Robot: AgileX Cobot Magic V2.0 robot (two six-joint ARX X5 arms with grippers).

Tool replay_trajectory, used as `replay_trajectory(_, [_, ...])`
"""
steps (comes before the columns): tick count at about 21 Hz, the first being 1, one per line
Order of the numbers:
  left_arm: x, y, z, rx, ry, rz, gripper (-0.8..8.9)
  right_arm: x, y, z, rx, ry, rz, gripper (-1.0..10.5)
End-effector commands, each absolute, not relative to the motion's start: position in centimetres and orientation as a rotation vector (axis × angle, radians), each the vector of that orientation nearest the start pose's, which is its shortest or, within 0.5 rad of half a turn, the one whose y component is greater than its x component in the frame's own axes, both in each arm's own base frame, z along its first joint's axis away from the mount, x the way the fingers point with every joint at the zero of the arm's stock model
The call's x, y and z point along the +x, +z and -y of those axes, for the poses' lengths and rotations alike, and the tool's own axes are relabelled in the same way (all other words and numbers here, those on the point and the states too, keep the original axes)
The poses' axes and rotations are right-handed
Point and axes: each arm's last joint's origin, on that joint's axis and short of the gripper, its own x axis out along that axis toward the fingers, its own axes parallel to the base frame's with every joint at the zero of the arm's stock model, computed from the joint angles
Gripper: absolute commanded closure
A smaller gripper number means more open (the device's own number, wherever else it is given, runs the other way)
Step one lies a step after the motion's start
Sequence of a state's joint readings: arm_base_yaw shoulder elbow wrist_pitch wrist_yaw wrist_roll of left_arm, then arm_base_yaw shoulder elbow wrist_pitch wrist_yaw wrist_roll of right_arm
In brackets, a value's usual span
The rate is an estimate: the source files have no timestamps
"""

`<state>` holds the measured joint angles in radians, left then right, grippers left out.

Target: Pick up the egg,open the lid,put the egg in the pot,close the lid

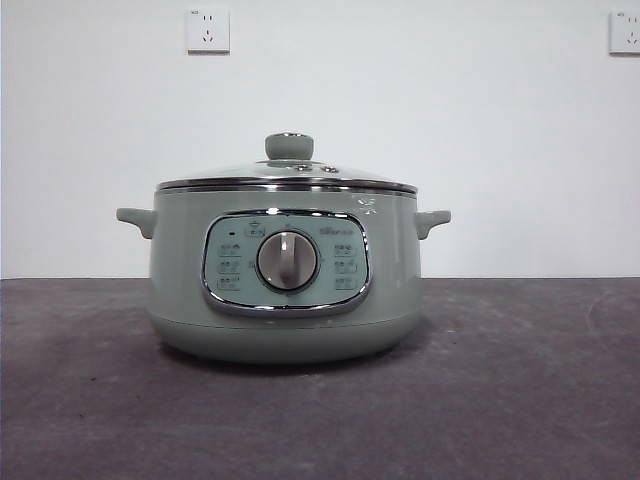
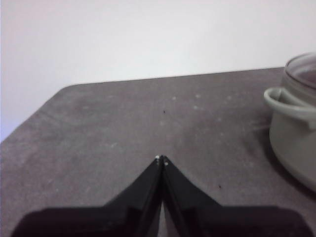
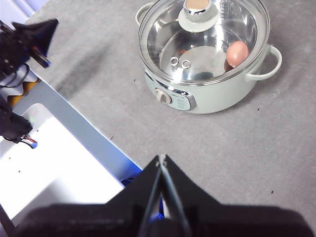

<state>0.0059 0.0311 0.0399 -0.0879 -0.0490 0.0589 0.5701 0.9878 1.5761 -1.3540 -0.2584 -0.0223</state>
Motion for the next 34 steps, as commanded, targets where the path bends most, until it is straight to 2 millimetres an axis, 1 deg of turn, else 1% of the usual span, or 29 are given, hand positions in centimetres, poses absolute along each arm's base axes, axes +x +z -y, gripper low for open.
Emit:
replay_trajectory(1, [9.7, 15.8, -0.2, 0.047, 0.058, -0.082, 8.17, 9.1, 44.2, -6.7, -0.141, 0.789, -0.789, 9.5])
replay_trajectory(5, [9.6, 14.7, -0.2, 0.026, 0.058, -0.179, 8.17, 9.1, 44.2, -6.7, -0.141, 0.789, -0.789, 9.5])
replay_trajectory(8, [9.6, 14.7, -0.1, -0.034, 0.034, -0.181, 8.17, 9.1, 44.2, -6.7, -0.141, 0.789, -0.789, 9.5])
replay_trajectory(23, [9.6, 14.7, -0.1, -0.032, 0.034, -0.181, 8.17, 9.1, 44.2, -6.7, -0.141, 0.789, -0.789, 9.5])
replay_trajectory(24, [9.6, 14.7, -0.1, -0.032, 0.034, -0.181, 8.17, 9.1, 44.2, -6.7, -0.186, 0.805, -0.763, 9.5])
replay_trajectory(26, [9.6, 14.7, -0.1, -0.032, 0.034, -0.181, 8.17, 8.8, 44.6, -5.9, -0.212, 0.786, -0.684, 9.5])
replay_trajectory(28, [9.6, 14.7, -0.1, -0.032, 0.034, -0.181, 8.17, 8.3, 45.8, -4.8, -0.164, 0.751, -0.5, 9.5])
replay_trajectory(30, [9.6, 14.7, -0.1, -0.032, 0.034, -0.181, 8.17, 7.4, 46.1, -3.8, -0.112, 0.749, -0.331, 9.5])
replay_trajectory(32, [9.6, 14.7, -0.1, -0.032, 0.034, -0.181, 8.17, 6.7, 44.9, -2.8, -0.105, 0.667, -0.228, 9.5])
replay_trajectory(34, [9.6, 14.7, -0.1, -0.032, 0.034, -0.181, 8.17, 6.4, 42.8, -2.3, -0.128, 0.598, -0.134, 9.5])
